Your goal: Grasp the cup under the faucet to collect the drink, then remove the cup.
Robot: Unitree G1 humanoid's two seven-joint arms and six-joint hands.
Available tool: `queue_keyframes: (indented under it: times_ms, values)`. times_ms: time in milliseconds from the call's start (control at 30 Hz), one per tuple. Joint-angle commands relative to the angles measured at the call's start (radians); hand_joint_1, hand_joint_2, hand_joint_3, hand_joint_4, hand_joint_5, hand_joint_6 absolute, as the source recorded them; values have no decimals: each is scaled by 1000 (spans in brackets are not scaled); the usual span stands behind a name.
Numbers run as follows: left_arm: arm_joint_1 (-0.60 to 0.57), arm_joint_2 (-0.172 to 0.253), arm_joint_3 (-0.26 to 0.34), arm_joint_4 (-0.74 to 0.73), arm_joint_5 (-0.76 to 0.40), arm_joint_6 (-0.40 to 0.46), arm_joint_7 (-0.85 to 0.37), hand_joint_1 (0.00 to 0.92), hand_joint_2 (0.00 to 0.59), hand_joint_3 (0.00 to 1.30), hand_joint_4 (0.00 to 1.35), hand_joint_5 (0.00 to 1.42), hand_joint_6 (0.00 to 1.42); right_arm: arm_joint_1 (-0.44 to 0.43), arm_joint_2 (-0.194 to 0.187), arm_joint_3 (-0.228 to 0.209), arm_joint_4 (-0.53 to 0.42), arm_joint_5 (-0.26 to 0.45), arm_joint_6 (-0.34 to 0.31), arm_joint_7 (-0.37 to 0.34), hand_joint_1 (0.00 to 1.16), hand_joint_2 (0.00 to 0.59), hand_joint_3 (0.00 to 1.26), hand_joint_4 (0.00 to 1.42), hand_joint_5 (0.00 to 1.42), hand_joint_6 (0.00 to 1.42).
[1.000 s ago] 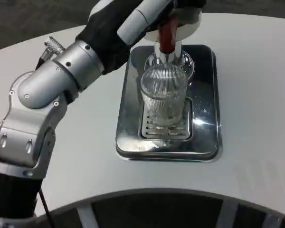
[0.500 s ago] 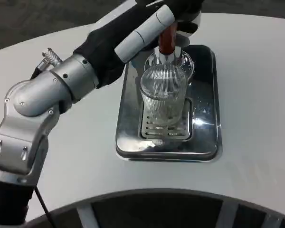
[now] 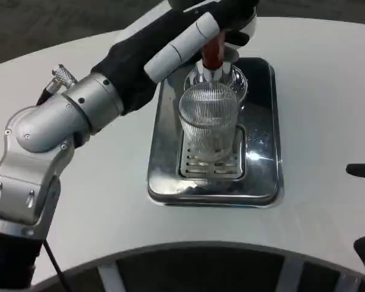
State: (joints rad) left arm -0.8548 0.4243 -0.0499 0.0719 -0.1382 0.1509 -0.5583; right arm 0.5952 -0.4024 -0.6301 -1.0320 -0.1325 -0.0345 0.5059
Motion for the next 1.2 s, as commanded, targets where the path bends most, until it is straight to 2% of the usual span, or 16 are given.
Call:
queue_keyframes:
  times_ms: [33,500,900,1200]
  values:
    - [30,2,-11,31,31,-4,0,0,92,134,67,186,259,24,13,35,-15,-20,-58,-19,461,466,126,0,0,0]
    - [31,-16,-21,37,48,-17,-8,0,92,134,67,179,259,45,36,89,-15,-43,-143,-29,461,466,126,0,0,0]
    - [32,-12,-41,44,66,-43,-18,0,92,134,67,178,259,27,31,118,-15,-61,-143,-23,461,466,125,0,0,0]
    - [25,-13,-60,56,87,-76,-30,0,92,129,66,177,259,4,48,166,-15,-94,-147,-18,467,472,125,1,0,0]
